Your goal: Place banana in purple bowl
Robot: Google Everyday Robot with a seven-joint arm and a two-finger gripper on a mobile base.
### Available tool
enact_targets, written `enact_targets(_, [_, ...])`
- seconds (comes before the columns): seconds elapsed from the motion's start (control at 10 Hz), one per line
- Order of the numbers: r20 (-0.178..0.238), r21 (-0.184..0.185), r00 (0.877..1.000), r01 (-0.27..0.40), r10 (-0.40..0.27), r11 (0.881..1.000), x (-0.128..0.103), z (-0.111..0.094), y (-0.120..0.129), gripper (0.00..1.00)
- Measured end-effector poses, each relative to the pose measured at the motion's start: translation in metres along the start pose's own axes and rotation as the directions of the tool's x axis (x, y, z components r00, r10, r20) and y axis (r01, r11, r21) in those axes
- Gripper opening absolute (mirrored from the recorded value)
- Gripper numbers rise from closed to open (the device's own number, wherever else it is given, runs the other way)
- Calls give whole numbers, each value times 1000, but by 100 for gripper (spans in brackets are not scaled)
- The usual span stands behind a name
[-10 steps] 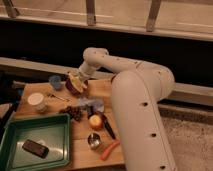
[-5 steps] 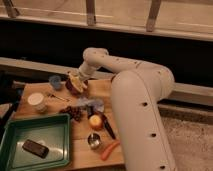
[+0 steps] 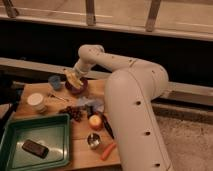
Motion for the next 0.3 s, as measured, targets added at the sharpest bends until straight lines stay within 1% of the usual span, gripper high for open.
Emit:
enact_targets(0.1, [15,-2,1000,5,-5,1000,-5,1,5,60])
enact_targets(0.3, [19,2,1000,-3,3,1000,-3,-1,3,60])
